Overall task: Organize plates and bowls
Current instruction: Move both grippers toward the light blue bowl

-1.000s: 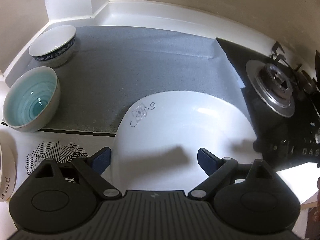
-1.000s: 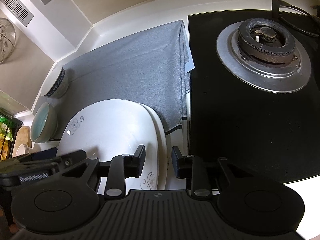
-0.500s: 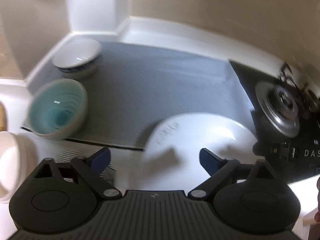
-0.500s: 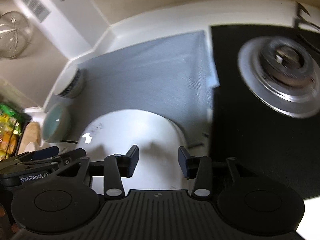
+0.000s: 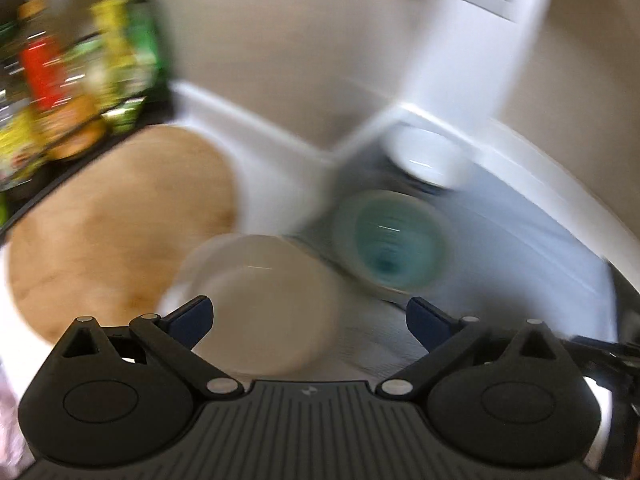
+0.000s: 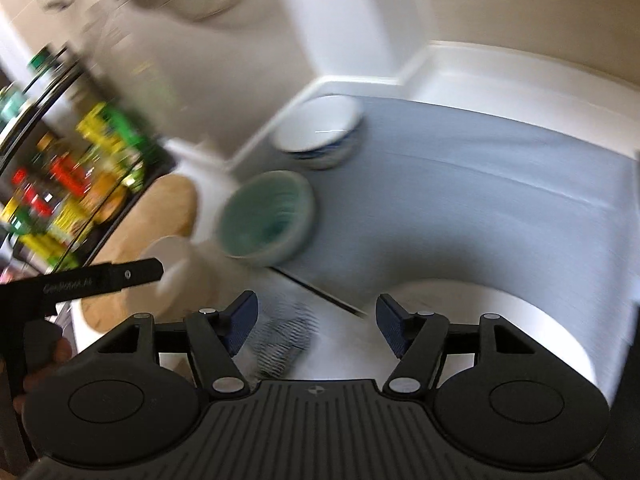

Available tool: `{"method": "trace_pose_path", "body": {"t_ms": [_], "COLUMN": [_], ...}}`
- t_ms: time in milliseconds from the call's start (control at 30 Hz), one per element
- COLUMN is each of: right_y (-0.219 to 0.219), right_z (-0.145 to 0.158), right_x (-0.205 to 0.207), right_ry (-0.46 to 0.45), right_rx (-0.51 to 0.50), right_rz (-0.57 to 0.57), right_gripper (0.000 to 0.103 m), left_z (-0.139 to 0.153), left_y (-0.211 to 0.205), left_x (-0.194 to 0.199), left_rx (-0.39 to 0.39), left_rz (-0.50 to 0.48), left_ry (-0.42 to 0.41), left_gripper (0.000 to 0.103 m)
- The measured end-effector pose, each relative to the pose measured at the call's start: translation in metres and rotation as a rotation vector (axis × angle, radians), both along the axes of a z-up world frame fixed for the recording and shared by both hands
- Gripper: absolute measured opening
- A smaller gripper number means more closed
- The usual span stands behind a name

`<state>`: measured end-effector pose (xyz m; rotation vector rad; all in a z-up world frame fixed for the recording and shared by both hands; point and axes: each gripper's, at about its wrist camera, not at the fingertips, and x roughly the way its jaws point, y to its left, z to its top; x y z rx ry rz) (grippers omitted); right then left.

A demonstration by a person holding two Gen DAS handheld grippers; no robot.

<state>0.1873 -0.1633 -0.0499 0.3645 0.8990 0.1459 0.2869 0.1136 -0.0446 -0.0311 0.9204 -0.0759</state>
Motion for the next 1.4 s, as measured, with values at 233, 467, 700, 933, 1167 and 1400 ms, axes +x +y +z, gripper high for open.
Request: {"method": "trace_pose_path", "body": {"t_ms": [233, 467, 700, 933, 1167, 1400], "right_y": [0.05, 0.064, 0.05, 0.037, 0.038, 0.045], "right_z": [-0.002, -0.017, -0.026, -0.041, -0.062, -0.075], "right_x": [0.051, 0.075, 0.079, 0.101, 0.125, 0.138], "right_ry": [0.018, 0.059, 0.089, 0.112, 0.147, 0.177], "right_rx": [-0.004, -0.045, -0.058, -0.063, -0.049, -0.048], "right_rz": [0.079, -0.019, -0.146, -0.193, -0.206, -0.202], "right_gripper": [0.07, 0.071, 0.071, 0.071, 0.069, 0.064], "left_z": [-0.01, -0.008, -0.005, -0.032, -0.059, -0.073], "left_y": [0.067, 0.078, 0.033, -0.019, -0.046, -0.057], "left_x": [0.028, 0.04, 0.081, 0.129, 0.163, 0.171], "left_rx": [0.038, -0.012, -0.038, -0.005, 0.014, 0.025], "left_rz": [0.131, 0.033, -0.205, -0.292, -0.374, -0.434], "left_ry": [0.069, 0.051, 0.046, 0.152, 0.25, 0.278], "left_gripper": [0.103, 0.103, 0.103, 0.102, 0.089, 0.081]}}
